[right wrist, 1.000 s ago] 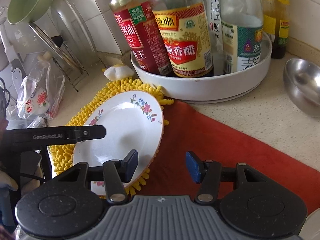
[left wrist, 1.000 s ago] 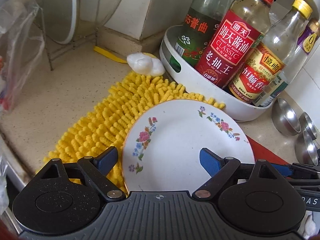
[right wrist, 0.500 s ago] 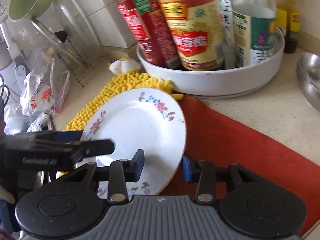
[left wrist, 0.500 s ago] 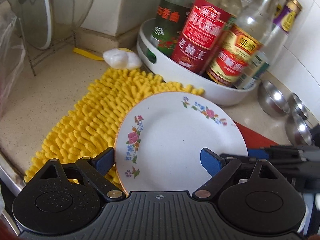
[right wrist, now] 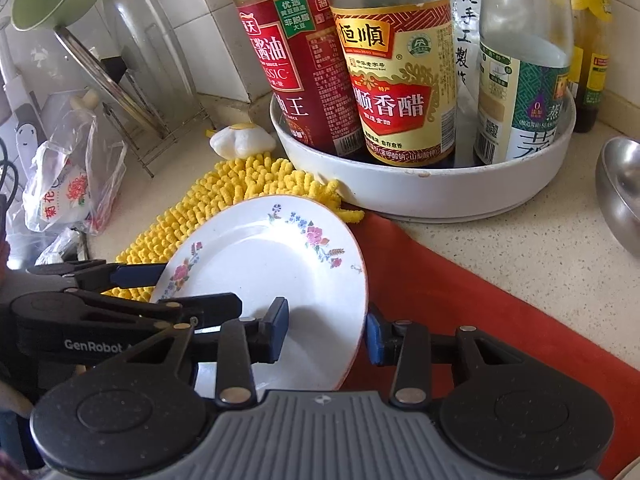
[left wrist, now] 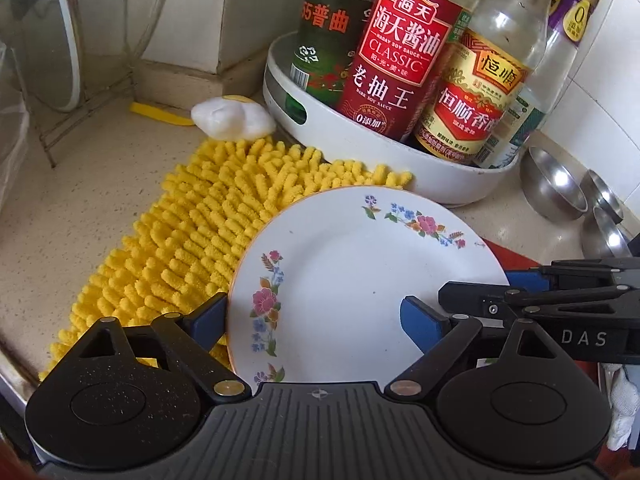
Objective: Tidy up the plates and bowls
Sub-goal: 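Grasp the rim of the multicolour floral plate with the right gripper and lift, then carry the floral plate with the right gripper over the pink-flowered plate stack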
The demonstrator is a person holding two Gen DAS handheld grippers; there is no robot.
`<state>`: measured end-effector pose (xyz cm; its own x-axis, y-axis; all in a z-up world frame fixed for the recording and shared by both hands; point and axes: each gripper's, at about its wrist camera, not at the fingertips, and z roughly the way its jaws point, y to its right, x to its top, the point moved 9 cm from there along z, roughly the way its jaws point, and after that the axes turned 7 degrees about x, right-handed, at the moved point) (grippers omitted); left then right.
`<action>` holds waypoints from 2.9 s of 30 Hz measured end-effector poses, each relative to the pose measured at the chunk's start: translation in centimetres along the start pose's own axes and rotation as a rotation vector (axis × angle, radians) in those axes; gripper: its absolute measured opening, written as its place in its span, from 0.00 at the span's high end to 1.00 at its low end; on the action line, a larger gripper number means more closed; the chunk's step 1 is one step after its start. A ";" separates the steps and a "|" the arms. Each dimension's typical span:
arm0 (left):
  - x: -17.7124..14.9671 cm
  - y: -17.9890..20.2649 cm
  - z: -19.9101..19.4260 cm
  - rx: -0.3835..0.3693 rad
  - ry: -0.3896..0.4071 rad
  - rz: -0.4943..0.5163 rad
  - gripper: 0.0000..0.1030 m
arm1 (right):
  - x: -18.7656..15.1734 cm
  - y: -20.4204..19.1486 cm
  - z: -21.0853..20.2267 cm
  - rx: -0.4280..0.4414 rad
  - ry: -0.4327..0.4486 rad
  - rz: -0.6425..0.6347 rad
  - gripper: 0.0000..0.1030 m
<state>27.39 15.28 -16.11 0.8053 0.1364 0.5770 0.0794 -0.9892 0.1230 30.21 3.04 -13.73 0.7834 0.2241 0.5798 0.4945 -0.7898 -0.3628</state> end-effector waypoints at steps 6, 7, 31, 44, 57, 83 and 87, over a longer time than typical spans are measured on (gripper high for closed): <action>-0.1 0.3 -1.8 -0.039 0.014 -0.028 0.10 | -0.3 0.0 -1.7 -0.003 0.015 -0.005 0.63; -0.2 0.6 -2.3 -0.048 0.021 -0.023 0.10 | -0.5 0.2 -2.1 -0.002 0.020 0.005 0.63; -1.5 2.6 -2.3 0.005 0.035 0.043 0.12 | -2.5 1.1 -3.6 -0.018 0.061 0.011 0.63; -0.4 9.5 -5.0 -0.033 0.094 0.106 0.12 | -3.6 5.1 -10.3 -0.081 0.156 0.056 0.63; -1.5 19.4 -5.2 -0.155 0.087 0.254 0.11 | -7.5 11.6 -17.1 -0.203 0.206 0.177 0.63; -7.1 29.0 -4.8 -0.259 -0.017 0.408 0.11 | -15.6 16.8 -23.0 -0.281 0.175 0.334 0.63; -7.7 29.3 -5.0 -0.263 -0.022 0.414 0.11 | -16.2 16.8 -23.2 -0.284 0.164 0.337 0.62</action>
<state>20.60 -14.48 -12.88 0.7500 -0.2696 0.6040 -0.3990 -0.9127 0.0880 17.15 -27.11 -12.30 0.8014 -0.1466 0.5799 0.0821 -0.9333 -0.3495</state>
